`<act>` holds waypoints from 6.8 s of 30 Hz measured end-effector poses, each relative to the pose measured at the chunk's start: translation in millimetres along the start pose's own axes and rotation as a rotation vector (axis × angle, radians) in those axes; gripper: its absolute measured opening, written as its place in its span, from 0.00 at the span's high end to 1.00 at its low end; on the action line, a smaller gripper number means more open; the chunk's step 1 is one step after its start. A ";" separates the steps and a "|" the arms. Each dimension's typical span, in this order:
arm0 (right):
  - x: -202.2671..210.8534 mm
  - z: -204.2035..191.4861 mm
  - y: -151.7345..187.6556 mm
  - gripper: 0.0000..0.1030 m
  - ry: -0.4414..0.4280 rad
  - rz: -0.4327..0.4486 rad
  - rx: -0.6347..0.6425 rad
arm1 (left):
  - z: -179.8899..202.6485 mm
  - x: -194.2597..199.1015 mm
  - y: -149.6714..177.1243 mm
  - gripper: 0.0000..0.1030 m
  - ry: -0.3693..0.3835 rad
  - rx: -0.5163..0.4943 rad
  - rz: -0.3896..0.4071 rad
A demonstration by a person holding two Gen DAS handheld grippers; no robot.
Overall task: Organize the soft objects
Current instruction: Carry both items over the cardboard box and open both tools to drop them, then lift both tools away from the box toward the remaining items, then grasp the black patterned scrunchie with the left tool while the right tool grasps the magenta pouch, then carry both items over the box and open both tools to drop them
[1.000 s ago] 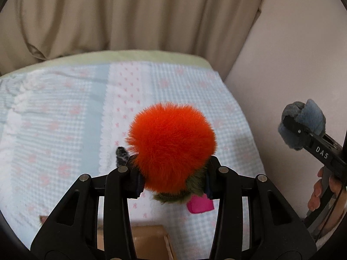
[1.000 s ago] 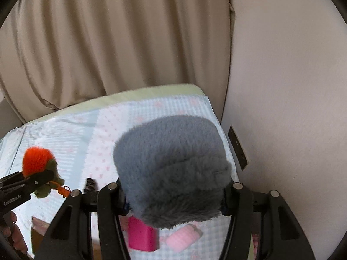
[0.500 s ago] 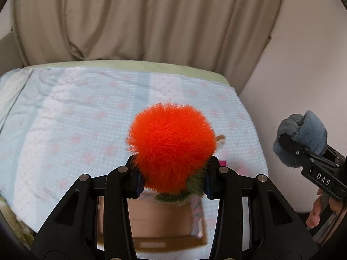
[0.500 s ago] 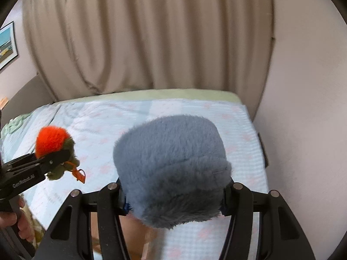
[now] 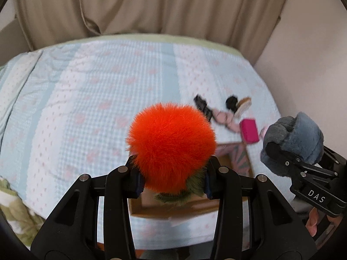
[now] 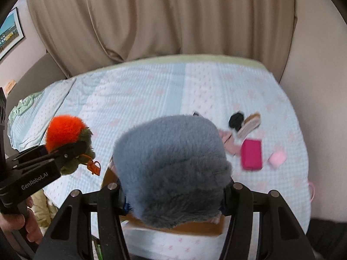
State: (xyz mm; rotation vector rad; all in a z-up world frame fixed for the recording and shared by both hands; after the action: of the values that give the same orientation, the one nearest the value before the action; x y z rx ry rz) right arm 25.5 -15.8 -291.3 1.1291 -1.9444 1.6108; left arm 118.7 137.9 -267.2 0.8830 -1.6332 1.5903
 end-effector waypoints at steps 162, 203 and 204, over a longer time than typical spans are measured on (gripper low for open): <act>-188.0 306.7 39.6 0.55 0.149 -0.244 -0.274 | 202.2 -372.4 -87.6 0.70 -0.043 -0.118 -0.392; 37.8 163.9 -77.3 0.59 0.107 0.097 -0.090 | 127.6 -29.7 -110.0 0.70 -0.003 -0.011 -0.020; 42.3 152.4 -73.8 0.59 0.101 0.102 -0.085 | 120.5 -19.1 -103.0 0.70 0.001 -0.008 -0.015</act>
State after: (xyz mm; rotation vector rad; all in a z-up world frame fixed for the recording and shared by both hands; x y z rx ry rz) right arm 87.0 -175.2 -255.7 0.9113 -2.0126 1.5875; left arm 214.3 15.4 -230.4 0.8881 -1.6272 1.5722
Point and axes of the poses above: each gripper's, at about its wrist camera, not at the fingertips, and x roughly against the way its jaws point, z to its right, y to its underside, the point moved 10 cm from there along -x, roughly the way its jaws point, and after that the axes turned 12 degrees about -y, right-handed, at the moved point
